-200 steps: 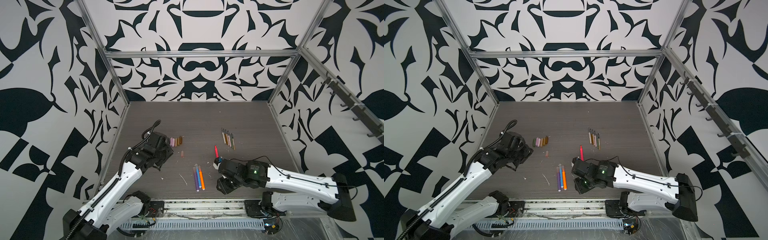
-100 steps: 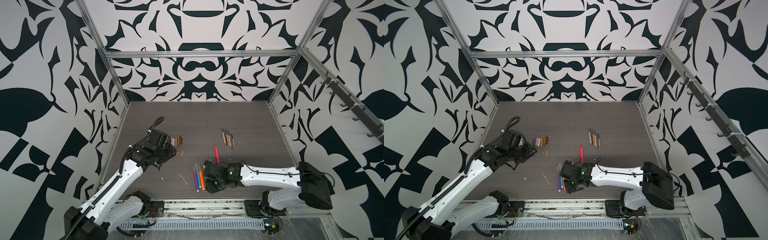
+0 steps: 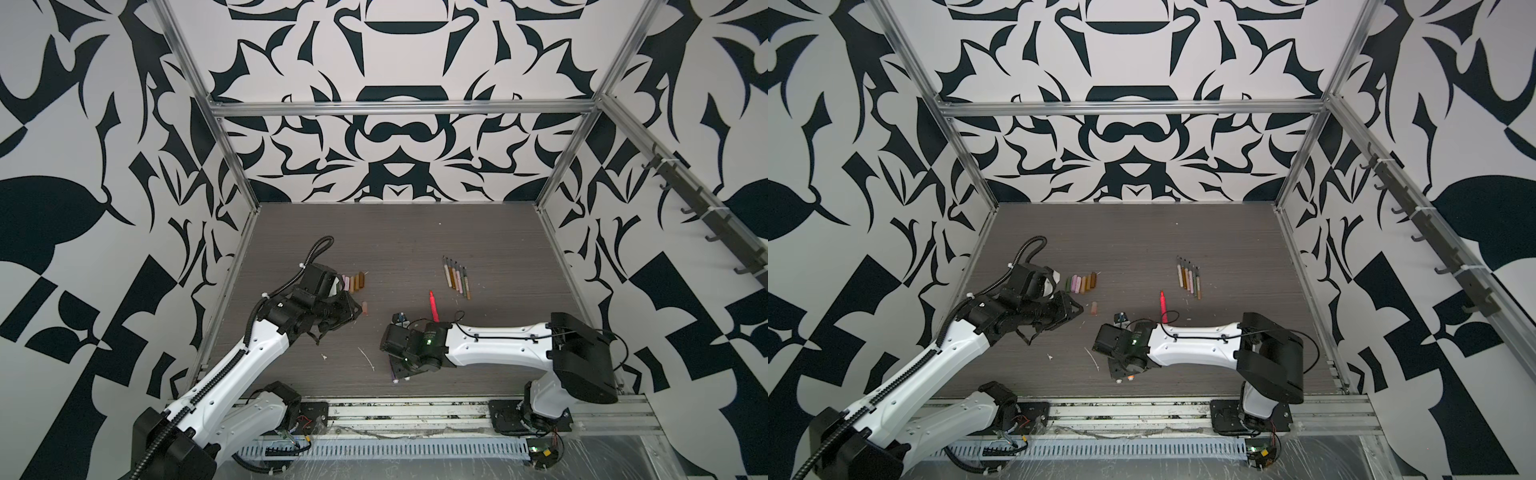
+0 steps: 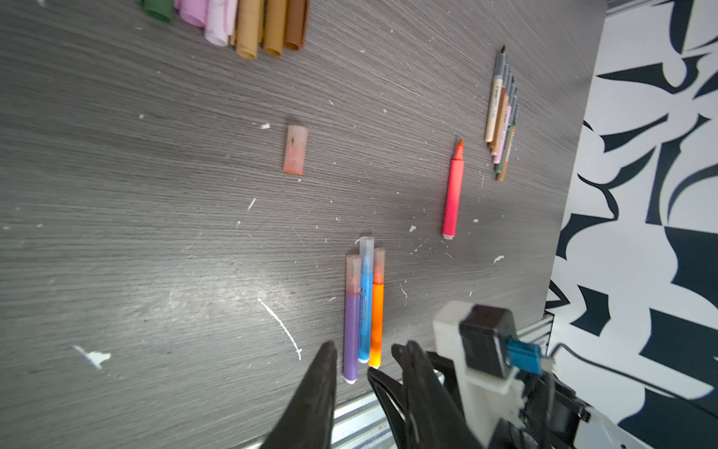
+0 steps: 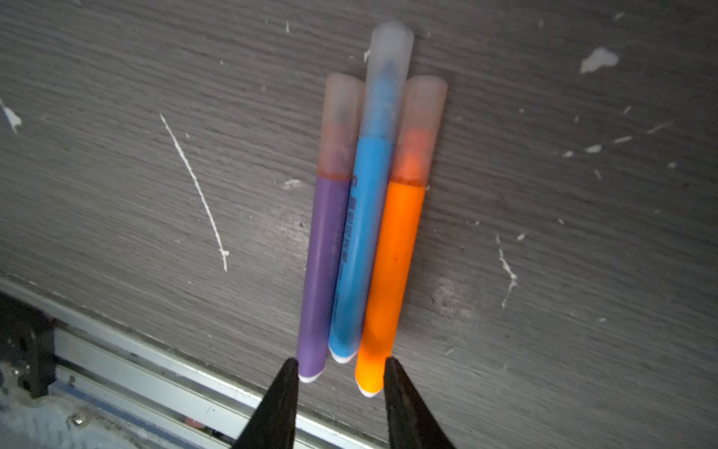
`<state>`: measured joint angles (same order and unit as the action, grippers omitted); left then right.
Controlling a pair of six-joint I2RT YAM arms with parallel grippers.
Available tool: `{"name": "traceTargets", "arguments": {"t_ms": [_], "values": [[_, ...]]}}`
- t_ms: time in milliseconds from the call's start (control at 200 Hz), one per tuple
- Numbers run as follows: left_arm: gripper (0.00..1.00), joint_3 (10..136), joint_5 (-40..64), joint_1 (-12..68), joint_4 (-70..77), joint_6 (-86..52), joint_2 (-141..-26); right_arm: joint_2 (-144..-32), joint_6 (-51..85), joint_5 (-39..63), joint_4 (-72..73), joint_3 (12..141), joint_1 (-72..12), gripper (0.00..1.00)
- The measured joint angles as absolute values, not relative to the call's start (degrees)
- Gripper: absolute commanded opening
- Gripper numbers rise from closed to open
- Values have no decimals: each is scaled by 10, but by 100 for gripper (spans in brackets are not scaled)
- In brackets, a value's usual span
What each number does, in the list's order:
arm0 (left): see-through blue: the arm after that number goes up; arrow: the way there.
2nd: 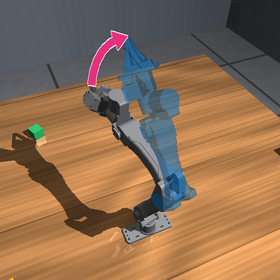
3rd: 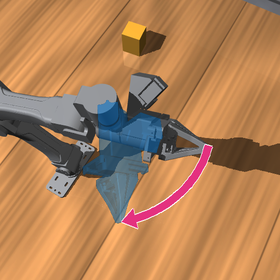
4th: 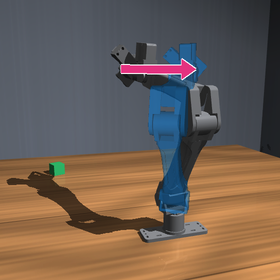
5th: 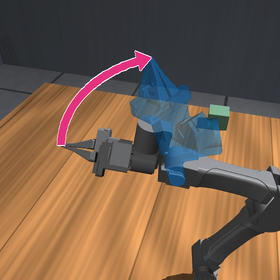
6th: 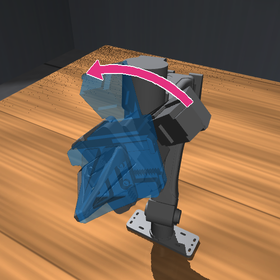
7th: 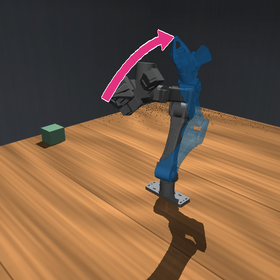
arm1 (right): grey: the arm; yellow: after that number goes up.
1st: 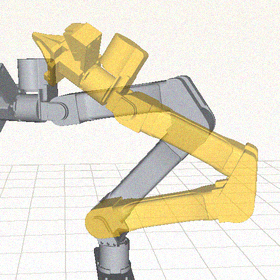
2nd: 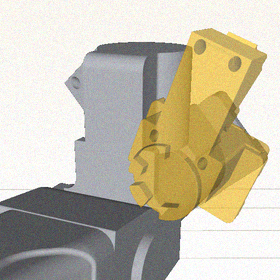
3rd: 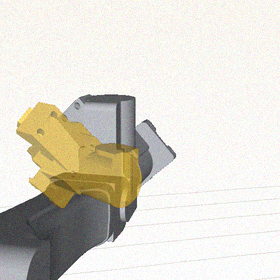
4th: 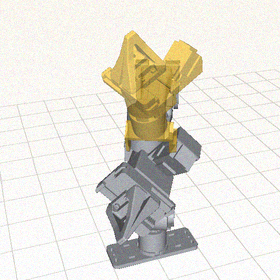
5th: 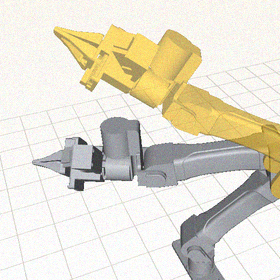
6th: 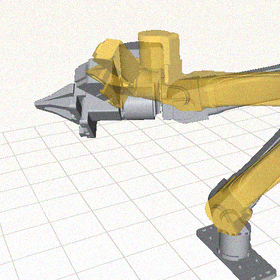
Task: Remove pen caps from pens
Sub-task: Pick up the pen from the bottom-center of the table.
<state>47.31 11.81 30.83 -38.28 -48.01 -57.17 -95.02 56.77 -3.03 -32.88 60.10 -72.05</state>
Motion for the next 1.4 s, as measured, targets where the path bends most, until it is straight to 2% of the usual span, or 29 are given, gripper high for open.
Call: {"name": "traceTargets", "arguments": {"t_ms": [150, 345, 1400], "values": [[34, 474, 125, 308, -384, -465, -575, -957, 573, -39, -344, 611, -721, 36], [34, 474, 134, 308, -370, -465, -577, -961, 577, -44, -367, 631, -720, 26], [34, 474, 162, 292, -349, -453, -612, -1017, 586, -17, -394, 631, -690, 24]]}}
